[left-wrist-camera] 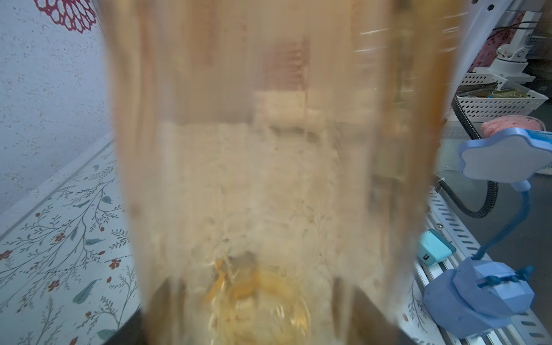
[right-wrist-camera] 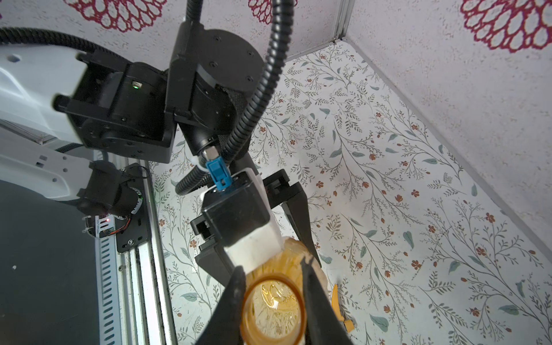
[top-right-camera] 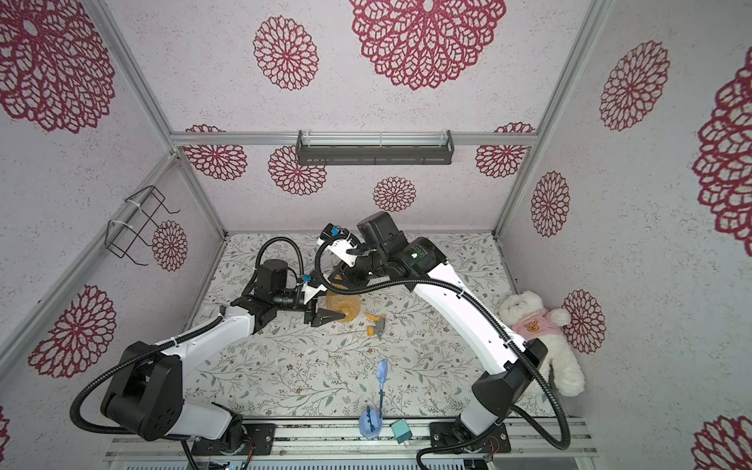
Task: Attach spray nozzles to spray bottles
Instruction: Pick up the spray bottle from the center of the board, then pick up the spray nozzle from the center of the board.
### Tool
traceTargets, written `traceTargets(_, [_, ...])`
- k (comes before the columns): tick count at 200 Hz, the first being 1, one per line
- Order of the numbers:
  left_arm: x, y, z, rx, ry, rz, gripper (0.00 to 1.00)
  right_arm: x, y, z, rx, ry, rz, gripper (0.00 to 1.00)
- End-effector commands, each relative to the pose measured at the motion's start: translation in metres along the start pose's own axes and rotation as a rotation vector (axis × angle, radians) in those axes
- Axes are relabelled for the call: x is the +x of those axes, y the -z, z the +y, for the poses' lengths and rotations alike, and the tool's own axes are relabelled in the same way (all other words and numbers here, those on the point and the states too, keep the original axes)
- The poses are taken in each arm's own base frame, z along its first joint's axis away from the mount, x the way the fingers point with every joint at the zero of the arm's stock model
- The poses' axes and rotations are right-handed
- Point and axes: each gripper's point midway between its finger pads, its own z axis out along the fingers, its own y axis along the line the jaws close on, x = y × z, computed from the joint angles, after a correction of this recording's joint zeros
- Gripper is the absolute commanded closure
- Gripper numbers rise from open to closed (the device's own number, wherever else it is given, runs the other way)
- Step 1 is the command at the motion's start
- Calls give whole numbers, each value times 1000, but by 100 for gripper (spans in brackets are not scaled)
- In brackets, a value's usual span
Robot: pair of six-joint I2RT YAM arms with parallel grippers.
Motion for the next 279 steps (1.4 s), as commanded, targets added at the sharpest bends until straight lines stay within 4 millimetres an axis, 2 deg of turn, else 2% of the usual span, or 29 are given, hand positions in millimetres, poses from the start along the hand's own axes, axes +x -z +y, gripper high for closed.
traceTargets(1, [-3, 2, 20, -90, -78, 43, 48, -9, 18, 31, -125, -40, -50, 100])
traceTargets(15, [3, 3, 22, -104, -68, 80, 56, -5, 14, 26, -104, -50, -39, 100])
traceTargets(26, [7, 4, 23, -113, -62, 106, 62, -3, 12, 23, -90, -57, -34, 89])
traceTargets(37, [12, 4, 24, -124, -56, 125, 63, -2, 11, 21, -75, -60, -34, 73])
traceTargets(52, [19, 6, 26, -142, -43, 154, 73, -3, 12, 15, -35, -63, -48, 54])
traceTargets(62, [24, 7, 28, -166, -34, 174, 74, -5, 15, 9, 3, -65, -71, 43])
traceTargets(89, [39, 14, 35, -245, 2, 221, 76, -18, 44, -12, 142, -83, -183, 21])
traceTargets(101, [46, 21, 40, -306, 21, 237, 76, -18, 66, -37, 262, -152, -247, 17])
traceTargets(113, [53, 32, 47, -383, 58, 241, 76, -7, 94, -79, 426, -327, -302, 17])
traceTargets(122, [57, 41, 50, -430, 81, 244, 76, 14, 113, -112, 550, -508, -321, 20])
traceTargets(133, [62, 56, 58, -526, 118, 254, 75, 45, 124, -137, 684, -704, -331, 20])
traceTargets(141, [64, 67, 61, -573, 140, 261, 75, 59, 115, -141, 699, -787, -342, 23])
traceTargets(164, [65, 99, 73, -708, 216, 256, 75, 102, 58, -130, 655, -1095, -319, 24])
traceTargets(178, [61, 120, 82, -797, 246, 236, 75, 131, 32, -121, 798, -1243, -224, 23])
traceTargets(188, [56, 131, 86, -836, 254, 221, 74, 153, 23, -113, 912, -1373, -134, 24])
traceTargets(209, [48, 145, 91, -891, 259, 234, 73, 192, -3, -99, 1019, -1565, 77, 25])
traceTargets(229, [48, 151, 95, -911, 281, 274, 73, 217, -30, -84, 1015, -1706, 187, 33])
traceTargets(255, [47, 154, 95, -923, 281, 272, 73, 240, -62, -66, 968, -1862, 237, 52])
traceTargets(279, [45, 152, 95, -913, 272, 255, 73, 244, -77, -57, 985, -1908, 274, 52])
